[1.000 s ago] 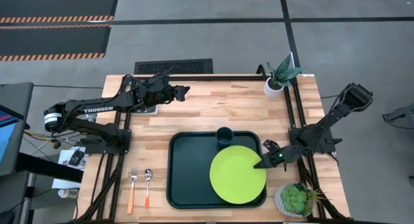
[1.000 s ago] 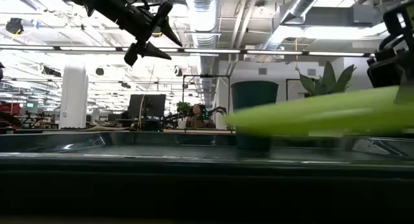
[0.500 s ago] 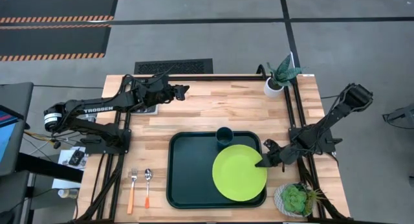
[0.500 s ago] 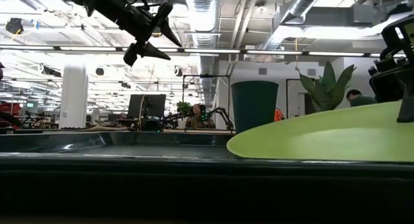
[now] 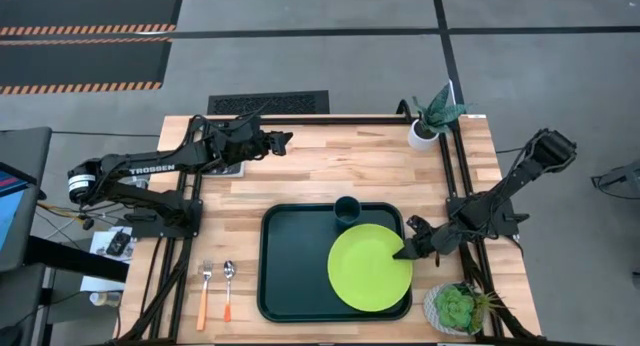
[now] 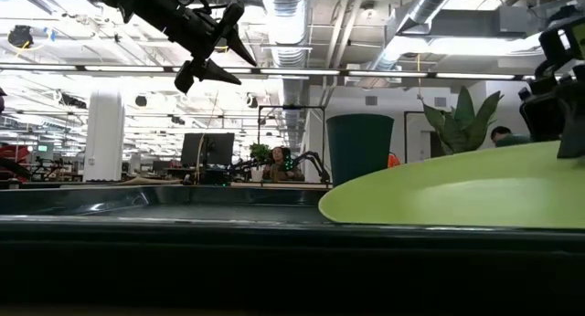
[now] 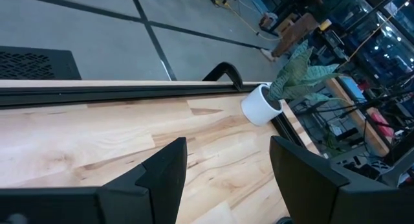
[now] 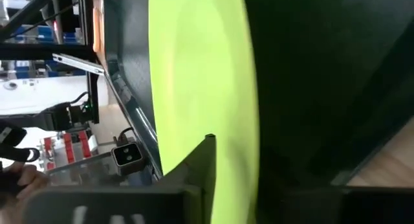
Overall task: Pick and place plate/cup/fork/spoon on tray
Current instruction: Put the green plate on the black tray
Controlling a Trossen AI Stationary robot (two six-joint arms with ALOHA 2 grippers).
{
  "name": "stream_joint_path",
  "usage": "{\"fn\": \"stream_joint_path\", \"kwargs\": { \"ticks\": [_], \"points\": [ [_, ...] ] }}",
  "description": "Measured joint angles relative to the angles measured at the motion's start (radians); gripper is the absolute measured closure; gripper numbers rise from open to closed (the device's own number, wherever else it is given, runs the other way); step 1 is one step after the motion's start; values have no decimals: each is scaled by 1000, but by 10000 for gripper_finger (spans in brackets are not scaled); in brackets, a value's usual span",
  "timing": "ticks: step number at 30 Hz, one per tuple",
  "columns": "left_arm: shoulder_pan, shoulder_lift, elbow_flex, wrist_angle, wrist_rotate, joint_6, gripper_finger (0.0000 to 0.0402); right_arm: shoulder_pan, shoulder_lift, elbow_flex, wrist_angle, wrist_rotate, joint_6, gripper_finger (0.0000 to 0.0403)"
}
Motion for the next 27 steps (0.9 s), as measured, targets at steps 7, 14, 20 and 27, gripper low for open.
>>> {"fn": "stream_joint_path", "kwargs": {
  "ticks": [7,14,20,27],
  "points": [
    [0,0,0,0,0,1,194,0,0,34,-128,-4,26,217],
    [0,0,0,0,0,1,194,0,0,34,-129,-52,56,180],
    [0,0,0,0,0,1,194,0,-2,34,-115,-106,67,177],
    [0,0,0,0,1,2,194,0,-2,34,-127,-134,108,177]
  ]
}}
